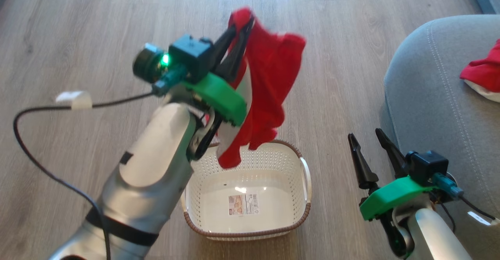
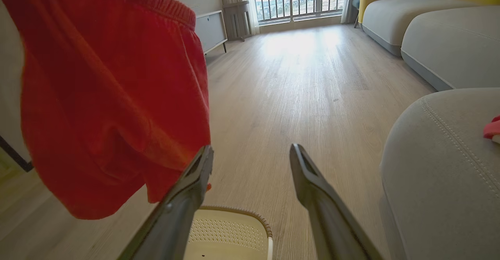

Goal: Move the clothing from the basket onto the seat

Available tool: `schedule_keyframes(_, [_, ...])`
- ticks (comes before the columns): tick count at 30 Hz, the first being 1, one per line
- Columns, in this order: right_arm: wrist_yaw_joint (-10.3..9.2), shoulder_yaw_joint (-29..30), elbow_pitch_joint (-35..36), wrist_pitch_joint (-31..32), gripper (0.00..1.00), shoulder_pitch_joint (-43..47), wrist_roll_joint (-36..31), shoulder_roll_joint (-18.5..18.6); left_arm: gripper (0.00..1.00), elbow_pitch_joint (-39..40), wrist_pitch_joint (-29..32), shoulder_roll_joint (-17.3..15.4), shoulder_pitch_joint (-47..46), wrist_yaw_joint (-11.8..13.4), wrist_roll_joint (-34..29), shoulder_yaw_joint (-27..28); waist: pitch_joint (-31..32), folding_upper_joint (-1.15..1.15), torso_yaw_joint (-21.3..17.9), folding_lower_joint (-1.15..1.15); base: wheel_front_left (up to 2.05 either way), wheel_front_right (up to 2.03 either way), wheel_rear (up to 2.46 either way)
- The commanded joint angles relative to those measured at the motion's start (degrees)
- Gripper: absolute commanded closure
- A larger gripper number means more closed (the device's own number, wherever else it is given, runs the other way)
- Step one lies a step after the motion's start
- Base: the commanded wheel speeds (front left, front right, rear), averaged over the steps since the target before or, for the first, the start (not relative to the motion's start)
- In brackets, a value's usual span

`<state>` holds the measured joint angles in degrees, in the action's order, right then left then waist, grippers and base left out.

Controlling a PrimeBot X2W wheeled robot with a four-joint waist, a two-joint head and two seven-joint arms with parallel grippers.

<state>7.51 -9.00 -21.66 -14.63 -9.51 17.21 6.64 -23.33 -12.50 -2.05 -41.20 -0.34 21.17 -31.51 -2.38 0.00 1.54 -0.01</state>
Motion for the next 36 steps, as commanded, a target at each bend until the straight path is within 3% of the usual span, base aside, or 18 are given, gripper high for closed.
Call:
schedule_keyframes(1, [-0.02, -1.0, 1.4, -0.4, 0.00, -0.5, -0.1, -0.3, 1.00, 3.5, 0.5, -0.9, -3.9, 0.3, -0.2, 1.7, 0.0, 0.00, 0.0, 0.01, 0.00, 0.00, 0.00])
schedule_keyframes(14, [-0.02, -1.5, 0.7, -0.4, 0.00, -0.2, -0.3, -0.8, 1.00, 12.1, 3.5, -1.1, -6.4, 1.2, -0.6, 0.6, 0.7, 0.00, -0.6, 0.01, 0.00, 0.00, 0.00])
schedule_keyframes(25, [-0.02, -2.0, 0.9, -0.4, 0.00, -0.2, -0.8, -1.3, 1.00, 14.6, 4.3, -1.1, -6.1, 1.6, -0.6, -1.0, 0.4, 0.00, -0.3, 0.01, 0.00, 0.00, 0.00])
schedule_keyframes(36, [-0.02, -11.9, 12.6, -0.4, 0.00, -3.2, -0.6, -1.8, 1.00, 14.3, 4.1, -1.2, -5.3, 1.3, 0.1, -2.6, -0.3, 0.00, -0.2, 0.01, 0.00, 0.00, 0.00])
